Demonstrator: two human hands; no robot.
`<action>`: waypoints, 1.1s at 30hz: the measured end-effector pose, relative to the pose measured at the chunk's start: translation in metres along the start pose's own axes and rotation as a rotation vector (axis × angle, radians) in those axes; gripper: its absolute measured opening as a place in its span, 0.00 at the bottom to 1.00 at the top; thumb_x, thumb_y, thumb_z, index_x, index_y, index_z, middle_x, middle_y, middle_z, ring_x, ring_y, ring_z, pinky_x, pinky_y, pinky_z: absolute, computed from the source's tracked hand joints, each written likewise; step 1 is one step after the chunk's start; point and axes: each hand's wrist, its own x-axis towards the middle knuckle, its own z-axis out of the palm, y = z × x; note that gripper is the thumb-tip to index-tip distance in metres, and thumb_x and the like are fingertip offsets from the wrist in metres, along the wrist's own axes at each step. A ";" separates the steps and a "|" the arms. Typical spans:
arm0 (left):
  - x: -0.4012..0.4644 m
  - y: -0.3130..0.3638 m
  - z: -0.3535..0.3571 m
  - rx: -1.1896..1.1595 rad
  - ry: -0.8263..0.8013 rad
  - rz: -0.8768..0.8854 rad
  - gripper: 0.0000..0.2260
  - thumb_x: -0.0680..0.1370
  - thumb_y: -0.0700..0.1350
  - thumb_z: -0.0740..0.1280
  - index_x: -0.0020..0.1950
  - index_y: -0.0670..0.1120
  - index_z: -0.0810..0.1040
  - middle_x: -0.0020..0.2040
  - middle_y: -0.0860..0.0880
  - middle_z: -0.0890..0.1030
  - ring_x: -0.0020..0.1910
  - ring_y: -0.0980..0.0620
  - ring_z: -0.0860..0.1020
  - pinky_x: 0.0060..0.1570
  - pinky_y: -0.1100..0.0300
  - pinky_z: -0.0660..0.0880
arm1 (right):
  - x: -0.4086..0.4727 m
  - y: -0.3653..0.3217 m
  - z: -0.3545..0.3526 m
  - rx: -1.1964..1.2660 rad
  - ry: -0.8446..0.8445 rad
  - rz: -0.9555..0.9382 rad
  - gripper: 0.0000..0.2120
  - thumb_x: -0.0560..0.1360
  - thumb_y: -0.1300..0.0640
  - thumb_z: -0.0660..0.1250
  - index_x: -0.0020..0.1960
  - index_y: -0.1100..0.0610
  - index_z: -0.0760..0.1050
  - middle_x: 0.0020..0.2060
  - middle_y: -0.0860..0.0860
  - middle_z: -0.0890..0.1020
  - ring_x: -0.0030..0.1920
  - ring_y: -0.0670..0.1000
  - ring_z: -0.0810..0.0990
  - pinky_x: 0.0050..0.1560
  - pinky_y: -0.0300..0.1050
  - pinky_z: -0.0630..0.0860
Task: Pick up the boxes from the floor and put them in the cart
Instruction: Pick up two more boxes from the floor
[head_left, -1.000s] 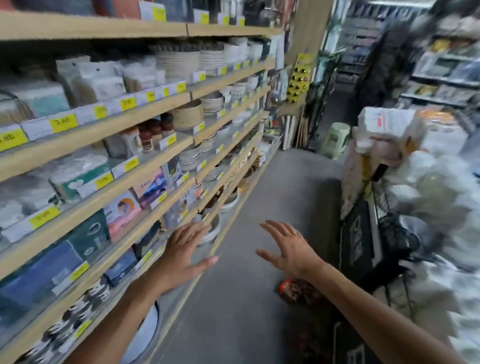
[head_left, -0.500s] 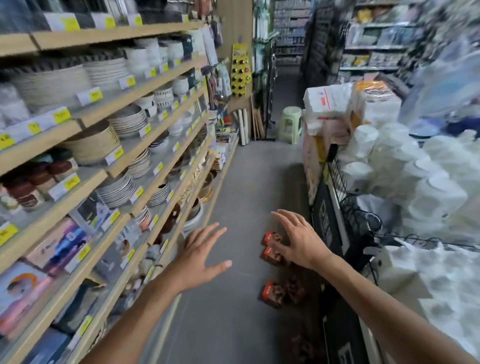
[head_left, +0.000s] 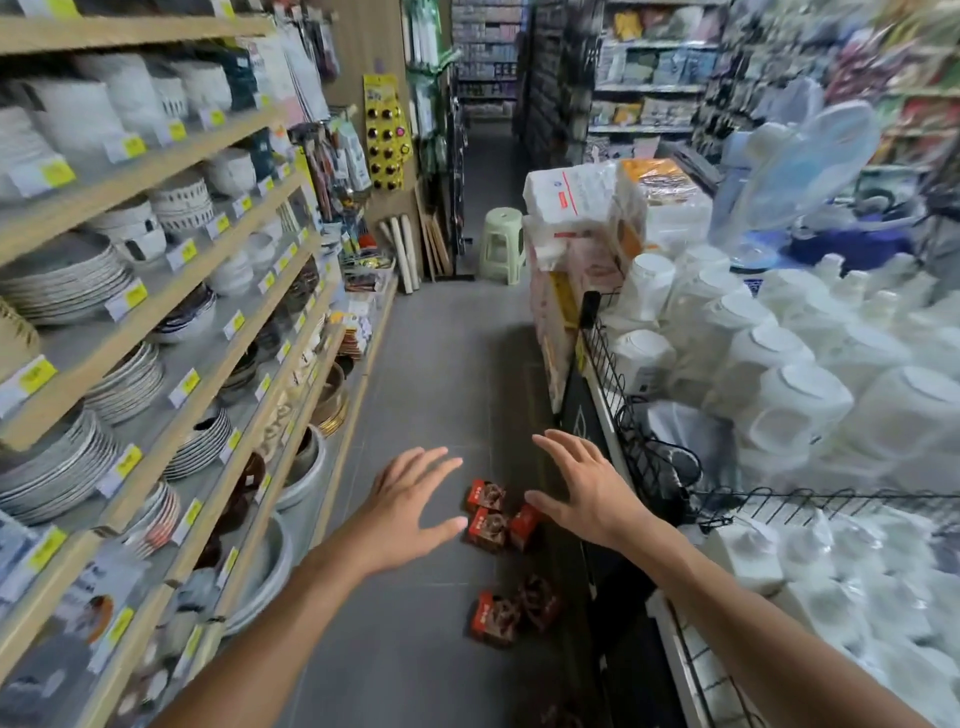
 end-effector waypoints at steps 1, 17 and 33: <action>0.009 -0.008 -0.001 0.000 -0.007 0.015 0.32 0.78 0.65 0.62 0.79 0.59 0.56 0.80 0.58 0.52 0.79 0.56 0.44 0.76 0.53 0.47 | 0.006 0.001 0.002 -0.001 -0.003 0.017 0.39 0.77 0.33 0.62 0.81 0.49 0.57 0.79 0.49 0.62 0.78 0.53 0.58 0.78 0.52 0.60; 0.161 -0.163 -0.030 -0.032 -0.111 0.279 0.32 0.76 0.69 0.58 0.78 0.58 0.61 0.79 0.59 0.58 0.79 0.56 0.49 0.74 0.60 0.44 | 0.108 -0.027 0.037 -0.016 -0.001 0.371 0.41 0.75 0.26 0.54 0.81 0.45 0.54 0.79 0.46 0.60 0.79 0.51 0.57 0.78 0.52 0.60; 0.321 -0.167 0.050 -0.111 -0.219 0.363 0.34 0.74 0.68 0.58 0.78 0.56 0.61 0.78 0.57 0.61 0.78 0.56 0.57 0.77 0.49 0.56 | 0.170 0.076 0.060 0.113 -0.032 0.553 0.39 0.78 0.30 0.59 0.82 0.47 0.54 0.80 0.46 0.60 0.79 0.50 0.57 0.78 0.48 0.59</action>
